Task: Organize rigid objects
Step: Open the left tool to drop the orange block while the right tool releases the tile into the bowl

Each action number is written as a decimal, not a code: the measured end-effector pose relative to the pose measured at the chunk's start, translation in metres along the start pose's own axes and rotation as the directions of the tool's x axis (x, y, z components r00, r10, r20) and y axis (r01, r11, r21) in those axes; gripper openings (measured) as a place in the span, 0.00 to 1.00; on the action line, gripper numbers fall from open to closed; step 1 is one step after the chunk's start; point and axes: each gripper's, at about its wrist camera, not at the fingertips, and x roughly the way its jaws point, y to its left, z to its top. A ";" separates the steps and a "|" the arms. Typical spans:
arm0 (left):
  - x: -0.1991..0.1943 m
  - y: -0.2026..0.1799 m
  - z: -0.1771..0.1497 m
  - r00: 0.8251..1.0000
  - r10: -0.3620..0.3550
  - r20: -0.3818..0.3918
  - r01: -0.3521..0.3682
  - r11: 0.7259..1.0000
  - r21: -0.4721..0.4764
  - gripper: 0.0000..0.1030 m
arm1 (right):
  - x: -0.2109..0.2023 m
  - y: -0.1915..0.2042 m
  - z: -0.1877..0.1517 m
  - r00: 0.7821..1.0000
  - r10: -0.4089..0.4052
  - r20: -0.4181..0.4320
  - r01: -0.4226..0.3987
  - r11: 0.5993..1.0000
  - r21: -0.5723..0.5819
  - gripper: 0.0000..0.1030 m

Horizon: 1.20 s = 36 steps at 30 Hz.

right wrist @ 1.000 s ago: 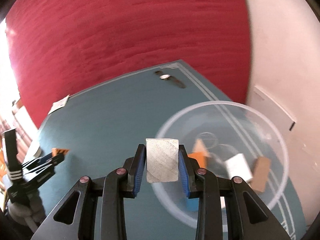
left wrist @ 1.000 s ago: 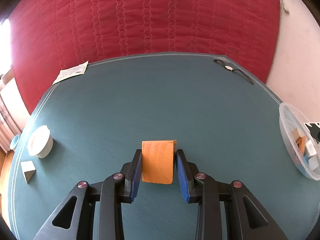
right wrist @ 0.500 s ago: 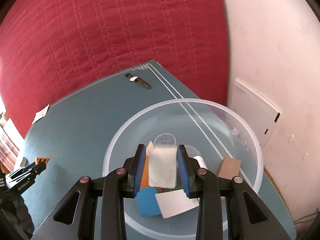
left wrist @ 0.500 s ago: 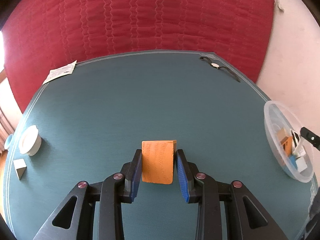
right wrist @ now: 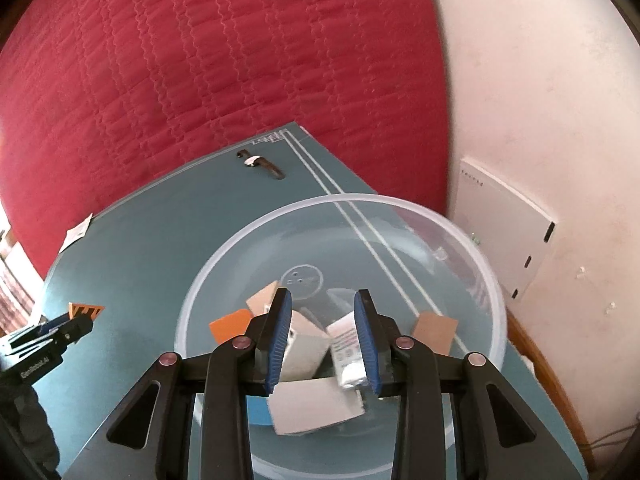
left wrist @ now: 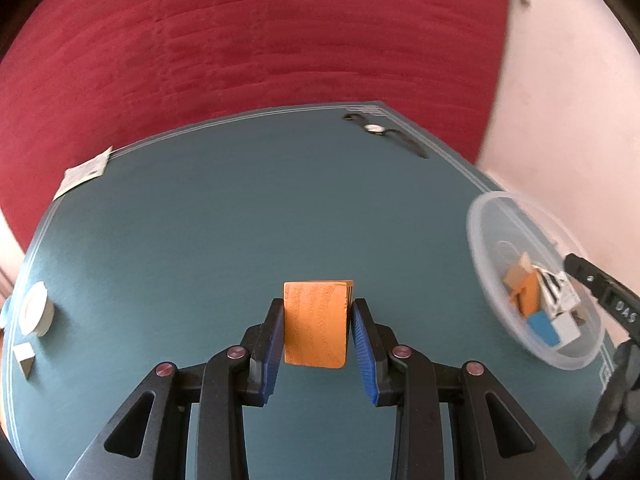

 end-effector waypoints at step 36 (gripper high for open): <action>0.012 -0.094 0.007 0.975 -0.220 0.009 0.218 0.970 0.106 0.68 | -0.004 -0.022 -0.001 0.998 -0.031 0.049 0.029 0.999 0.026 0.33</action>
